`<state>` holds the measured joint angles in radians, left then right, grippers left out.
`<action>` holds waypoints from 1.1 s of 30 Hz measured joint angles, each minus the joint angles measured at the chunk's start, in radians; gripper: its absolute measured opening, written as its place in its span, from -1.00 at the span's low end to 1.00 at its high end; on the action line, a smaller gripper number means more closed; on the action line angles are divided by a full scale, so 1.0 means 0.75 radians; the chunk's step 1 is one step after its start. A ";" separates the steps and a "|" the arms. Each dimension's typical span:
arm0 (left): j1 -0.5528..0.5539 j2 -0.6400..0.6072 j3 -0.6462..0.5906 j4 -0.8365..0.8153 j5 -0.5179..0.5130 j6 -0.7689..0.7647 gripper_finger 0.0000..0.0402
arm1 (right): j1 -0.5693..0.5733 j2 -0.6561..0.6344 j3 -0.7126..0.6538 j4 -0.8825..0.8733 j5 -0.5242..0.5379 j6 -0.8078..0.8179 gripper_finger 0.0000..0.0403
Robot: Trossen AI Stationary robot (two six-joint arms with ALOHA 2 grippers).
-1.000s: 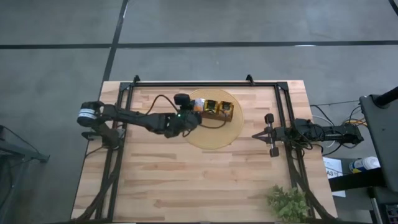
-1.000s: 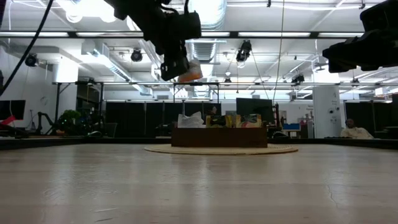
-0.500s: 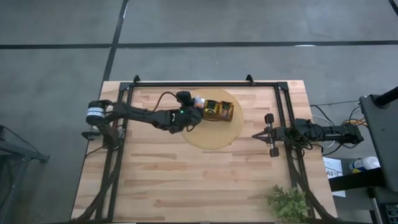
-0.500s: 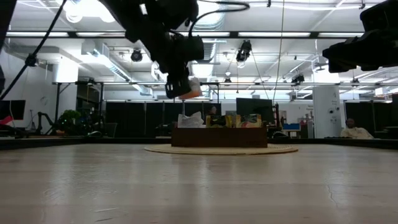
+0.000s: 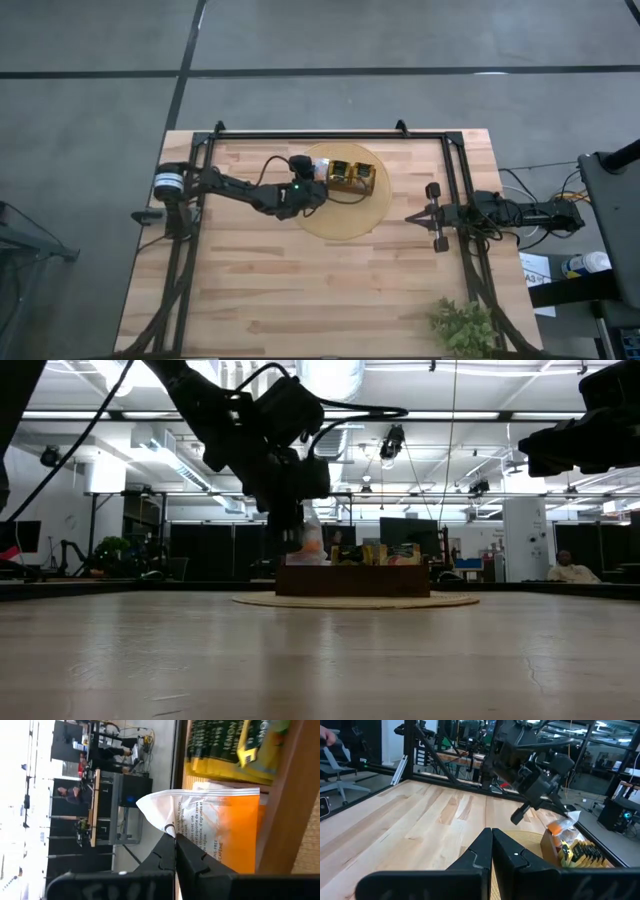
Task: Pick & Place Tea
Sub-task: Put the white tea bag into the left section of wooden organizer
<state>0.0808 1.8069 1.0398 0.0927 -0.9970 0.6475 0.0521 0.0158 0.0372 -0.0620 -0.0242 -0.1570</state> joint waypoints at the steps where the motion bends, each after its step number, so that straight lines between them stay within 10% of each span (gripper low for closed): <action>1: 0.001 0.011 -0.001 0.020 0.002 0.016 -1.00 | -0.001 0.000 0.000 0.001 0.000 0.000 -0.96; 33: 0.096 0.045 -0.021 0.226 0.069 0.159 -1.00 | 0.000 0.000 0.000 0.000 0.000 0.000 -0.96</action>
<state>0.1532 1.8408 1.0241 0.2619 -0.9450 0.7667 0.0517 0.0158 0.0372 -0.0620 -0.0242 -0.1570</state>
